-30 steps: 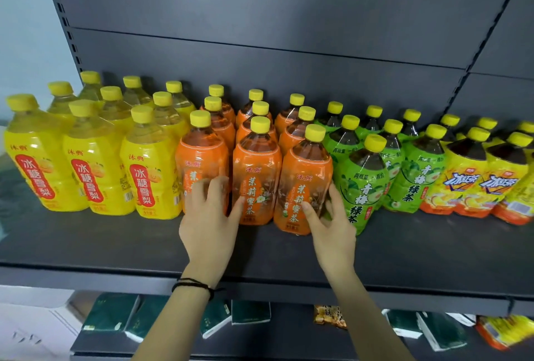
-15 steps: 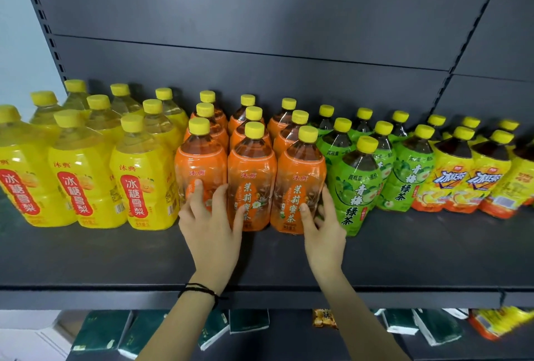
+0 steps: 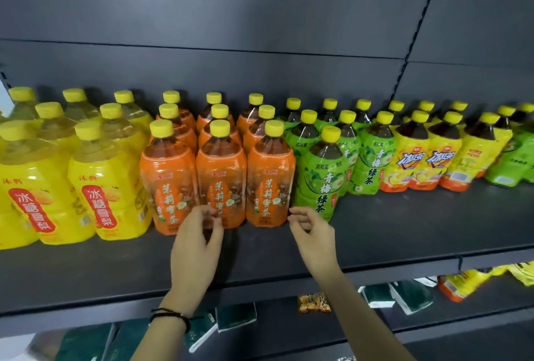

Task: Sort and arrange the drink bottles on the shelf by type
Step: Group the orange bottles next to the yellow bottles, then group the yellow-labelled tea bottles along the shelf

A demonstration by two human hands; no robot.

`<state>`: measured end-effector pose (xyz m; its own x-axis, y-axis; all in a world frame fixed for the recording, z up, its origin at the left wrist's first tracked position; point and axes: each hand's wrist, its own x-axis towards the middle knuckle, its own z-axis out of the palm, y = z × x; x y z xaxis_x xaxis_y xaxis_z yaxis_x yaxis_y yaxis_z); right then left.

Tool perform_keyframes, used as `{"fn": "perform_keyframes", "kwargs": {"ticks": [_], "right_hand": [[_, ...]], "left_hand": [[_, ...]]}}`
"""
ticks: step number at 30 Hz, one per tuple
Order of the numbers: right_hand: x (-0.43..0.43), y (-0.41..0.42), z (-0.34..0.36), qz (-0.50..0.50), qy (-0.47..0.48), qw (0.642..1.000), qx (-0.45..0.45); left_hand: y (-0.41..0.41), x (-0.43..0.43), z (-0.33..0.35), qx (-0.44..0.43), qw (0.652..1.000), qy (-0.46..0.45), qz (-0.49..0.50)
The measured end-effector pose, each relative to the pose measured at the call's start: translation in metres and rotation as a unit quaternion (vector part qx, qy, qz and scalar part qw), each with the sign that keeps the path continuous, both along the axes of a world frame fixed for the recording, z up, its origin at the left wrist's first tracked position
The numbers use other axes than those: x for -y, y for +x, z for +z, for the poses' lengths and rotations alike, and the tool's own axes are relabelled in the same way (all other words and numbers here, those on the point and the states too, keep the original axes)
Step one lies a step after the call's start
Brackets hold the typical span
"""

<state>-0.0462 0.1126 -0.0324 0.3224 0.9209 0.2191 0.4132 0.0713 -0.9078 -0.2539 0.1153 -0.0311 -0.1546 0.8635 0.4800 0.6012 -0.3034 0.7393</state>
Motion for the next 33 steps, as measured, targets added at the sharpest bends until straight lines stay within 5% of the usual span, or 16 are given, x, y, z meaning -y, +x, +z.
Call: {"fn": "perform_keyframes", "kwargs": {"ticks": [8, 21, 33], "right_hand": [[0.009, 0.079, 0.009, 0.071, -0.006, 0.997, -0.009], [0.069, 0.347, 0.016, 0.035, -0.086, 0.994, 0.059], [0.067, 0.507, 0.013, -0.042, -0.077, 0.995, 0.037]], "left_hand": [[0.079, 0.012, -0.004, -0.05, 0.994, -0.048, -0.086], [0.339, 0.023, 0.0, -0.06, 0.988, -0.054, -0.133], [0.509, 0.006, -0.009, -0.089, 0.975, -0.109, -0.174]]}}
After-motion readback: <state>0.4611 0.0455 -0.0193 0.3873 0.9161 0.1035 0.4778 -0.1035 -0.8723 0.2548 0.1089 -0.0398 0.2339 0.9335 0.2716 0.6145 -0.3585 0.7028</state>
